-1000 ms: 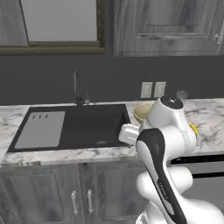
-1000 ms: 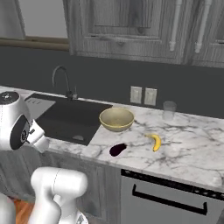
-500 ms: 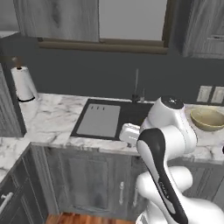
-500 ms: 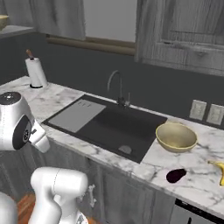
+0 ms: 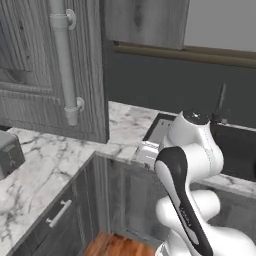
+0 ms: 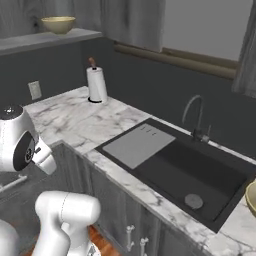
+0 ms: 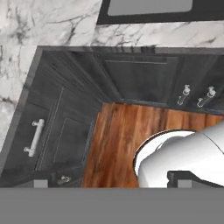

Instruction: Pick both bowls and place them on the counter. Then place the banana in one bowl and place the eggplant in the other bowl.

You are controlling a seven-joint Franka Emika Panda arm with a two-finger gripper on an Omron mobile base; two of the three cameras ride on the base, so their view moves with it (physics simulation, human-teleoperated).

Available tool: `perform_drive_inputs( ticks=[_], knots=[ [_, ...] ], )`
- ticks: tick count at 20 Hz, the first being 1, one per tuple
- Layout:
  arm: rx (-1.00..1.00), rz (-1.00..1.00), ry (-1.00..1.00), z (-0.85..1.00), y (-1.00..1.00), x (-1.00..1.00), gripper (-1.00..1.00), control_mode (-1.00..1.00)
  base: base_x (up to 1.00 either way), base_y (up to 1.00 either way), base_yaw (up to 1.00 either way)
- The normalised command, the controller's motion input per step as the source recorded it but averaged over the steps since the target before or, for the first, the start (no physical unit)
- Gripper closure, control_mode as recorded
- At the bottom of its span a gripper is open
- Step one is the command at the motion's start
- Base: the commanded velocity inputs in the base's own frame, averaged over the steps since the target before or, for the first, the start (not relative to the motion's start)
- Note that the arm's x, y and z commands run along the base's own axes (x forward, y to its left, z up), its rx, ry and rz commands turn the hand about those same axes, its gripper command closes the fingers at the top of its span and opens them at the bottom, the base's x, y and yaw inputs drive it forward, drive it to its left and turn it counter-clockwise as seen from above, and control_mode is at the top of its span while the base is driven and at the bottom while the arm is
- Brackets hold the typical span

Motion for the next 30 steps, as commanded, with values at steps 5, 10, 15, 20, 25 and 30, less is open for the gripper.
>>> perform_drive_inputs(
  ticks=[5,10,15,20,25,30],
  knots=[
    [0.00,0.00,0.00,0.00,0.00,0.00,-1.00,1.00,0.50,0.14,0.41],
    [0.00,0.00,0.00,0.00,0.00,0.00,-1.00,1.00,0.59,0.11,0.37],
    [0.00,0.00,0.00,0.00,0.00,0.00,-1.00,1.00,0.66,-0.05,0.27],
    [0.00,0.00,0.00,0.00,0.00,0.00,-1.00,1.00,0.45,-0.15,0.19],
    [0.00,0.00,0.00,0.00,0.00,0.00,-1.00,1.00,0.35,0.02,0.14],
    [0.00,0.00,0.00,0.00,0.00,0.00,-1.00,1.00,0.54,-0.15,0.14]
  ],
)
